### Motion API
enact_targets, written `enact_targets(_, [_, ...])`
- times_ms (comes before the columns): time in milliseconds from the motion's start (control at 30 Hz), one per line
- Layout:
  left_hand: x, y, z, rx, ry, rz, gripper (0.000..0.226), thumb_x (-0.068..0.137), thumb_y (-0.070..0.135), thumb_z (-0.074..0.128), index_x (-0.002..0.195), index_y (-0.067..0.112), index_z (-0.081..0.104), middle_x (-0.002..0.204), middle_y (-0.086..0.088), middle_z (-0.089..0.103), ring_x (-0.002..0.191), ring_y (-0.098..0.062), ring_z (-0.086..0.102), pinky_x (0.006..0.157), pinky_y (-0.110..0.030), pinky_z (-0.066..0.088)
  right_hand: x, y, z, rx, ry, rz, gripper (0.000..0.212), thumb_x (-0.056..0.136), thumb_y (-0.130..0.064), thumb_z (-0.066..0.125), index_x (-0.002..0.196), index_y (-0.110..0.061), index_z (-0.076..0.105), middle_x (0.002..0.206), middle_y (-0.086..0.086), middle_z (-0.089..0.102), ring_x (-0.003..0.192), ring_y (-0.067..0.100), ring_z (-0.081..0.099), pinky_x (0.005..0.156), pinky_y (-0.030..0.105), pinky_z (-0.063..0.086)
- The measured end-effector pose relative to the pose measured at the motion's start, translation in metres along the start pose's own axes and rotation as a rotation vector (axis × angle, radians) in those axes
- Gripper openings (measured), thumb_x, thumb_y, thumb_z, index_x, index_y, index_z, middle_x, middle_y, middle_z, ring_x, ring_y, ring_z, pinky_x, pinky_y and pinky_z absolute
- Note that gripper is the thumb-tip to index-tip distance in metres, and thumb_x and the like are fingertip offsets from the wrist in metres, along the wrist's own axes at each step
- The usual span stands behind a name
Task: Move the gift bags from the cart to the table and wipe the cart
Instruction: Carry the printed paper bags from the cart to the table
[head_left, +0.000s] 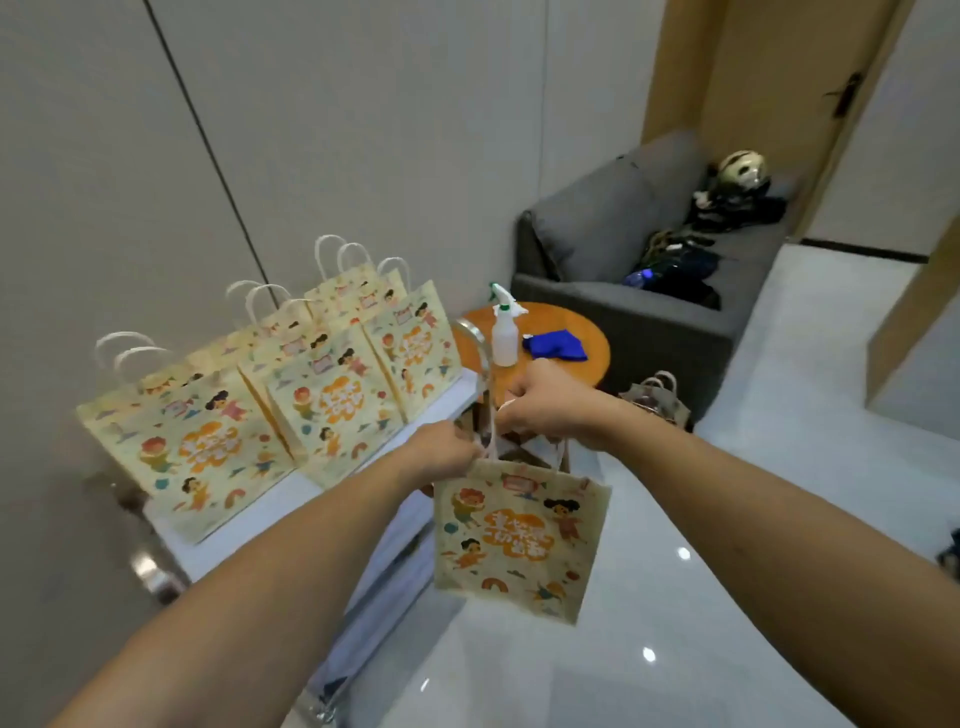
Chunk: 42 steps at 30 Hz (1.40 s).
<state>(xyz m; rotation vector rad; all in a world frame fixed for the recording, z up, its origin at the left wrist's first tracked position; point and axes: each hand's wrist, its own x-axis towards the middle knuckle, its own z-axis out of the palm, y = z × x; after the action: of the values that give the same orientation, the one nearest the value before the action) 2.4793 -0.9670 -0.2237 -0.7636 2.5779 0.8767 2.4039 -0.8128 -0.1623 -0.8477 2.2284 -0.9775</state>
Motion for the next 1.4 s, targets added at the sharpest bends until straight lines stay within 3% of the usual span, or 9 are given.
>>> enact_targets(100, [0.003, 0.081, 0.056, 0.086, -0.063, 0.122, 0.049, 0.105, 0.050, 0.039, 0.095, 0.012, 0.070, 0.098, -0.009, 0.067, 0.092, -0.024, 0.064, 0.085, -0.039, 0.055, -0.052, 0.068, -0.054, 0.114, 0.112, 0.102, 0.023, 0.081, -0.009, 0.072, 0.068, -0.015, 0.054, 0.061, 0.002, 0.044, 0.051, 0.013, 0.039, 0.045, 0.025, 0.035])
enact_targets(200, [0.007, 0.164, 0.115, 0.116, -0.116, 0.242, 0.049, 0.104, 0.052, 0.038, 0.103, 0.016, 0.071, 0.104, -0.002, 0.069, 0.097, -0.018, 0.063, 0.091, -0.038, 0.052, -0.112, 0.132, -0.104, 0.190, 0.245, 0.178, 0.031, 0.081, -0.009, 0.073, 0.060, -0.015, 0.052, 0.056, 0.000, 0.041, 0.051, 0.015, 0.037, 0.047, 0.029, 0.035])
enact_targets(333, [-0.006, 0.266, 0.191, 0.140, -0.212, 0.421, 0.038, 0.105, 0.044, 0.041, 0.109, 0.017, 0.068, 0.107, -0.004, 0.069, 0.097, -0.020, 0.065, 0.086, -0.039, 0.056, -0.198, 0.200, -0.156, 0.242, 0.397, 0.287, 0.037, 0.081, -0.009, 0.074, 0.054, -0.015, 0.048, 0.052, -0.002, 0.038, 0.048, 0.014, 0.034, 0.044, 0.026, 0.031])
enact_targets(500, [-0.040, 0.381, 0.293, 0.259, -0.327, 0.718, 0.041, 0.104, 0.042, 0.038, 0.104, 0.017, 0.071, 0.106, -0.005, 0.070, 0.099, -0.025, 0.065, 0.092, -0.047, 0.054, -0.313, 0.283, -0.205, 0.308, 0.672, 0.481, 0.039, 0.078, -0.009, 0.074, 0.053, -0.015, 0.044, 0.048, -0.003, 0.033, 0.045, 0.014, 0.029, 0.042, 0.023, 0.027])
enact_targets(700, [-0.093, 0.498, 0.418, 0.351, -0.592, 1.020, 0.025, 0.093, 0.019, 0.049, 0.099, 0.024, 0.073, 0.106, 0.002, 0.069, 0.097, -0.017, 0.063, 0.085, -0.037, 0.056, -0.452, 0.358, -0.223, 0.378, 1.079, 0.732, 0.027, 0.077, -0.011, 0.074, 0.062, -0.012, 0.052, 0.052, 0.002, 0.042, 0.047, 0.014, 0.039, 0.044, 0.021, 0.033])
enact_targets(900, [-0.155, 0.584, 0.536, 0.634, -0.673, 1.440, 0.020, 0.094, 0.021, 0.053, 0.088, 0.020, 0.073, 0.088, 0.001, 0.071, 0.085, -0.019, 0.064, 0.073, -0.036, 0.055, -0.562, 0.400, -0.227, 0.401, 1.381, 0.978, 0.035, 0.075, -0.012, 0.080, 0.058, -0.014, 0.049, 0.052, -0.003, 0.038, 0.045, 0.009, 0.035, 0.041, 0.021, 0.031])
enact_targets(1067, [-0.199, 0.643, 0.605, 0.739, -0.805, 1.760, 0.017, 0.096, 0.028, 0.064, 0.091, 0.018, 0.076, 0.085, -0.002, 0.073, 0.083, -0.020, 0.065, 0.073, -0.036, 0.056, -0.626, 0.412, -0.231, 0.410, 1.538, 1.232, 0.021, 0.071, -0.010, 0.080, 0.065, -0.010, 0.060, 0.062, 0.001, 0.053, 0.058, 0.012, 0.052, 0.052, 0.027, 0.042])
enact_targets(1167, [-0.222, 0.672, 0.635, 0.762, -0.889, 1.878, 0.014, 0.094, 0.030, 0.068, 0.092, 0.019, 0.076, 0.086, 0.000, 0.072, 0.083, -0.017, 0.064, 0.074, -0.033, 0.055, -0.649, 0.414, -0.233, 0.426, 1.620, 1.396, 0.015, 0.071, -0.002, 0.074, 0.063, -0.007, 0.063, 0.061, 0.000, 0.056, 0.060, 0.014, 0.055, 0.051, 0.025, 0.041])
enact_targets(1400, [-0.252, 0.702, 0.684, 0.718, -0.968, 2.063, 0.017, 0.095, 0.029, 0.064, 0.093, 0.018, 0.077, 0.091, -0.002, 0.074, 0.087, -0.022, 0.066, 0.077, -0.035, 0.056, -0.675, 0.425, -0.234, 0.419, 1.756, 1.629, 0.031, 0.081, 0.006, 0.058, 0.056, -0.011, 0.056, 0.059, 0.003, 0.051, 0.060, 0.019, 0.050, 0.051, 0.025, 0.038])
